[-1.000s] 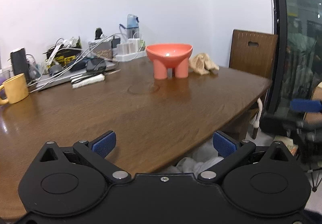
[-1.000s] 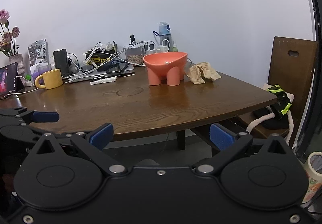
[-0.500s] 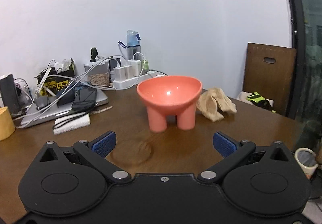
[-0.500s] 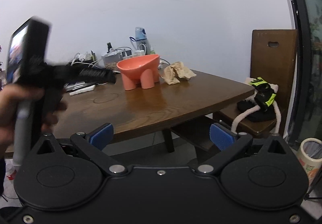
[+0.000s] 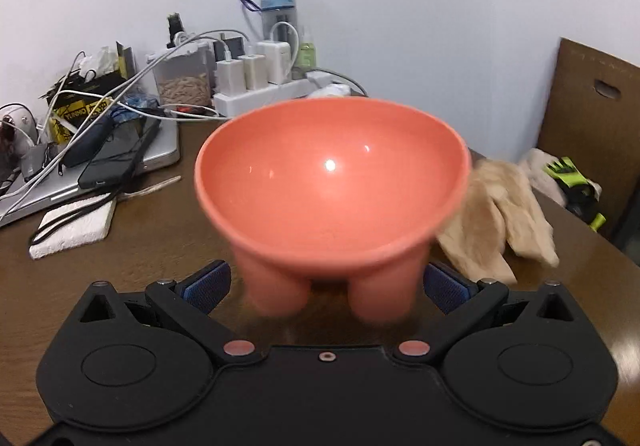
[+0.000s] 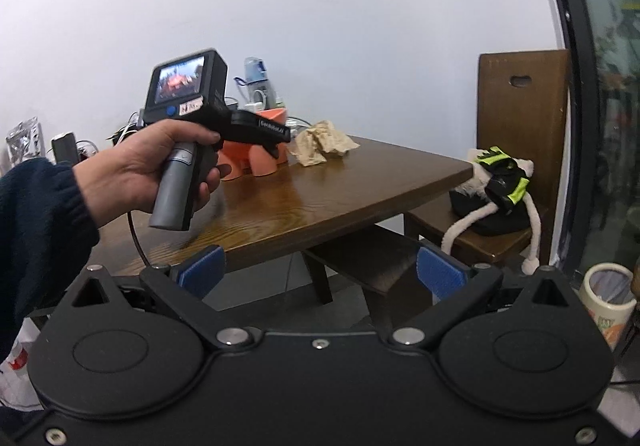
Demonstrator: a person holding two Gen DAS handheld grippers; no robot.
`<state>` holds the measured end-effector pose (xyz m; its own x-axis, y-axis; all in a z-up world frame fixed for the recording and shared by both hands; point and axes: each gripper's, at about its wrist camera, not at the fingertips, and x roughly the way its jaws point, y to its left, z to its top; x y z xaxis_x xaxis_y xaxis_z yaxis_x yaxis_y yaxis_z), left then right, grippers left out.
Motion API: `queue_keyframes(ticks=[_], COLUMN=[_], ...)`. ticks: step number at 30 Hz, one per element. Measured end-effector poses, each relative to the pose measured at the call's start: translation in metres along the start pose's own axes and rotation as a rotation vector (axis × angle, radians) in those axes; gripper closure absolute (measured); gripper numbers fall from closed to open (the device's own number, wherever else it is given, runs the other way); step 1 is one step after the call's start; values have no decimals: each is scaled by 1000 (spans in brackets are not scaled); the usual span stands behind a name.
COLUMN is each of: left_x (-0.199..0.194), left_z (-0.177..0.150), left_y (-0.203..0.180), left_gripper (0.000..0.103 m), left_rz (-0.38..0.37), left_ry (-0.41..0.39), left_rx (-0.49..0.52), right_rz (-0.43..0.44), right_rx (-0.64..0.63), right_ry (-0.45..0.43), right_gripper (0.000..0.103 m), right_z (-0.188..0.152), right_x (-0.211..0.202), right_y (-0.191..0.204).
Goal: Clean bowl
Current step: 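Move the left tool toward the coral-orange footed bowl, then grasp the bowl rim with the left tool and lift it off the table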
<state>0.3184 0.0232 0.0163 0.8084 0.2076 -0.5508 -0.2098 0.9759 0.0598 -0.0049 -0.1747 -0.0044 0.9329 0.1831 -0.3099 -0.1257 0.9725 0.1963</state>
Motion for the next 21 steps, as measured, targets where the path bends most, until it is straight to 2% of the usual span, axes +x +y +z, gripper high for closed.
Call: queue_keyframes(ticks=[3,7,8,16,19,21], left_x=[13,43,45,45,51,44], left_z=[7,17,20,25,28,24], left_y=[-2,1,0,-4,6,-4], left_gripper=[0,0,0,0,0,0], left_rz=[15,-54,-61,-75,-92,-88], left_ry=[-21,112,112,114,115,112], left_rx=[11,-23,3,13,17,20], right_rz=[0,2,2,-1,2,5], right_rx=[4,5,6,14,15,0], right_ry=[-2,6,6,-8,-1,3], right_gripper=[0,0,0,0,0,0], right_z=[-3,-6,-7,-9,-11,-12], right_x=[-1,0,0,0,0,1], right_y=[-4,-6,-6,-10,-9,-6])
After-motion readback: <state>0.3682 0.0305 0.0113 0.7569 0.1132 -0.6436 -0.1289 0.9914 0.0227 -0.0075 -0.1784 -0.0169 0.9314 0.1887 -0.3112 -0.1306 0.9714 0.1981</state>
